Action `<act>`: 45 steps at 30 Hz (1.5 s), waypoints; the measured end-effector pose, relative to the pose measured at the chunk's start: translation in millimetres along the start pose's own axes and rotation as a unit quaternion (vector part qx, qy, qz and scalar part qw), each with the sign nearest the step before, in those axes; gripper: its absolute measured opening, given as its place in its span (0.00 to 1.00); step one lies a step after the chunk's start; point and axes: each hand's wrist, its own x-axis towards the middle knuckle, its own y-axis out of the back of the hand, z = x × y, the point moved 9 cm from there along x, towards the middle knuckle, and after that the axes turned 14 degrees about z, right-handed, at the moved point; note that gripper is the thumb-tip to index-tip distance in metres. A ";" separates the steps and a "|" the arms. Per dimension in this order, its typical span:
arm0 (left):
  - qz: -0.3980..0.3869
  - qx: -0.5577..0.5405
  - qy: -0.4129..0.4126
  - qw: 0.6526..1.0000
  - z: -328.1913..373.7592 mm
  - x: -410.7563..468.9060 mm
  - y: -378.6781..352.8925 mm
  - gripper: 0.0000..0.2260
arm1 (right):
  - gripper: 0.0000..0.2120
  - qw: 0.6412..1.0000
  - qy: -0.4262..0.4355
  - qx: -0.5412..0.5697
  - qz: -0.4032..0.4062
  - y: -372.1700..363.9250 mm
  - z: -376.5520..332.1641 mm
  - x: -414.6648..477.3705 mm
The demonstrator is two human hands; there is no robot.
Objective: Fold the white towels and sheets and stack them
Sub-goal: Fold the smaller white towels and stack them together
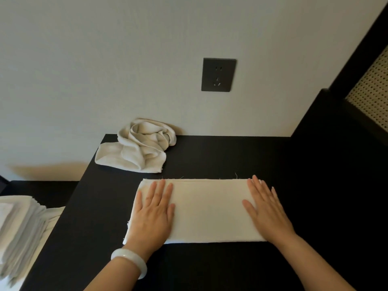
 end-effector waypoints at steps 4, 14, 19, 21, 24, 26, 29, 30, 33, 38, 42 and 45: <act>0.003 0.011 0.001 1.000 0.2 1.3 -3.2 0.28 | 0.32 0.992 -0.037 -0.109 0.046 20.6 -22.3 8.1; 0.007 0.012 -0.006 1.000 -2.0 0.3 -3.2 0.29 | 0.30 0.996 0.087 0.010 0.022 -10.4 -122.1 -6.2; -0.004 -0.007 -0.001 1.000 -0.7 0.9 -2.4 0.26 | 0.31 0.997 -0.052 -0.049 0.038 3.5 -2.9 0.3; -0.017 0.005 -0.001 1.000 0.0 -0.1 -1.0 0.26 | 0.33 0.989 -0.116 -0.090 0.019 10.5 23.8 -4.2; -0.022 0.022 0.016 0.999 11.5 5.0 3.6 0.27 | 0.33 0.981 -0.107 -0.134 0.086 35.3 3.5 -1.4; -0.014 -0.006 -0.010 1.000 43.1 11.2 4.3 0.26 | 0.28 0.986 -0.004 -0.064 0.156 47.6 -55.1 4.0; -0.039 -0.012 -0.111 0.993 94.8 8.1 -7.3 0.26 | 0.26 0.985 0.138 -0.008 0.103 24.2 -137.6 2.0; -0.051 -0.002 -0.129 0.990 99.9 5.7 -12.8 0.27 | 0.26 0.989 0.138 -0.004 0.058 9.2 -143.8 -0.3; -0.040 0.009 -0.082 0.996 71.3 6.4 -16.3 0.28 | 0.27 0.993 0.112 -0.013 0.020 -7.4 -113.9 2.7; -0.016 0.046 0.039 0.998 -18.2 3.9 -8.3 0.28 | 0.31 0.998 0.020 -0.052 0.024 -1.4 -32.1 8.7; -0.022 -0.007 0.126 0.992 -66.7 -9.8 -0.2 0.30 | 0.33 0.999 -0.012 -0.033 0.023 -2.7 -13.9 8.2; -0.049 -0.011 0.150 0.987 -76.4 -14.3 3.7 0.32 | 0.32 0.999 -0.027 -0.008 0.018 0.1 -13.3 9.5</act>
